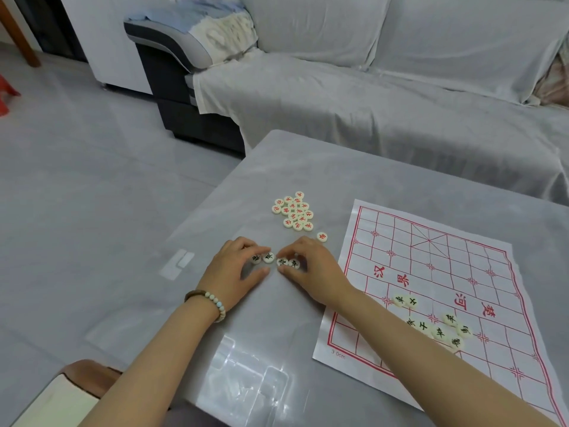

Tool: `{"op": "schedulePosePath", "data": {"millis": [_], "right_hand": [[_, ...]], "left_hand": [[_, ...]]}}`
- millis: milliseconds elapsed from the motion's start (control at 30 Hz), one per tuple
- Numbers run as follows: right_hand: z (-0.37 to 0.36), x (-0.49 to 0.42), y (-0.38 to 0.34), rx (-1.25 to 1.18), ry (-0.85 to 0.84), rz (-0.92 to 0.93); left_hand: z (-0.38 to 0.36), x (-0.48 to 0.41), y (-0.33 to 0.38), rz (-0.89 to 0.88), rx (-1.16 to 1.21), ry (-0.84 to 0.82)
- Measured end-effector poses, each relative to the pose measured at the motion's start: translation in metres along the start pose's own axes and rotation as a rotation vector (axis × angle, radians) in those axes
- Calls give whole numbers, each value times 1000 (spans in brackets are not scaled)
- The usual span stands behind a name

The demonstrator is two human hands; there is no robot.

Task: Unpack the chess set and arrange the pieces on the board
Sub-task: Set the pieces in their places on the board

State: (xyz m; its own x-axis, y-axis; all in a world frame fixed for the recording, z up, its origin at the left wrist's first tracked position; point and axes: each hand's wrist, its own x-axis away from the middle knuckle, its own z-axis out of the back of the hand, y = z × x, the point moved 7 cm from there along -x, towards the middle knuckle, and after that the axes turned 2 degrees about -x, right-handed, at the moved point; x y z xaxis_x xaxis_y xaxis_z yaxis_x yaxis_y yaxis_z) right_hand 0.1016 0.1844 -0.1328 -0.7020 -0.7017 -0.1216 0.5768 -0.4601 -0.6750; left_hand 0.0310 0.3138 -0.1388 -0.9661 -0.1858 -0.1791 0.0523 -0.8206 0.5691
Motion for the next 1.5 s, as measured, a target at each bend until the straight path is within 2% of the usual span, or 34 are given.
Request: {"op": "schedulePosePath", "data": {"millis": [300, 600, 733, 967, 1233, 1500], "right_hand": [[13, 10, 9, -25, -38, -46], [15, 15, 9, 62, -19, -62], [22, 25, 7, 11, 27, -63], [90, 93, 27, -76, 229, -119], [177, 216, 97, 25, 383, -364], [151, 255, 121, -18, 357, -407]], "left_hand": [[1, -5, 2, 10, 8, -86], [5, -2, 1, 27, 80, -76], [6, 0, 11, 42, 95, -67], [-16, 5, 81, -6, 202, -67], [-78, 13, 154, -43, 183, -202], [-104, 20, 171, -93, -20, -264]]}}
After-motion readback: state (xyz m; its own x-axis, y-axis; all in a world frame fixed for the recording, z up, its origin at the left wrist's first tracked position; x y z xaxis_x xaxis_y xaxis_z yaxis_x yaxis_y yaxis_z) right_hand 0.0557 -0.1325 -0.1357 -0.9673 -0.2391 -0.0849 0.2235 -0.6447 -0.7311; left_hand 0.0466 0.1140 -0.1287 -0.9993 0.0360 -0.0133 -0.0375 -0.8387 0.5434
